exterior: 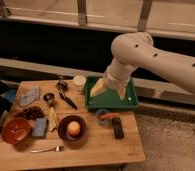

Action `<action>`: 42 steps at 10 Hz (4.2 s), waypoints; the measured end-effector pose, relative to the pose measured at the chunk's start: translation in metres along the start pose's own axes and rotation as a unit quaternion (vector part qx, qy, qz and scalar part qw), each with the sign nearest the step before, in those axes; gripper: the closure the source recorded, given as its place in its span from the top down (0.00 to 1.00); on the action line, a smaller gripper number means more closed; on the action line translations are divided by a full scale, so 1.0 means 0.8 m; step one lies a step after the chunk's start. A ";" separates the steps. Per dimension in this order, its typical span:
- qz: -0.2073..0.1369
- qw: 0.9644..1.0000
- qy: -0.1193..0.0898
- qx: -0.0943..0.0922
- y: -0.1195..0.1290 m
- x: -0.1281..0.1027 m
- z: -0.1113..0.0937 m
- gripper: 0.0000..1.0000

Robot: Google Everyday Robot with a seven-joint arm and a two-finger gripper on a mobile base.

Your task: Place pepper in red bowl

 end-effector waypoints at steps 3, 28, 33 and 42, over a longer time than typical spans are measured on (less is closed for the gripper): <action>-0.041 0.999 0.011 0.009 0.031 -0.013 0.027 0.80; 0.129 0.985 0.098 -0.056 -0.111 0.008 0.197 0.80; 0.125 0.985 0.095 -0.076 -0.100 -0.006 0.219 0.80; 0.108 0.987 0.091 -0.076 -0.081 -0.009 0.233 0.17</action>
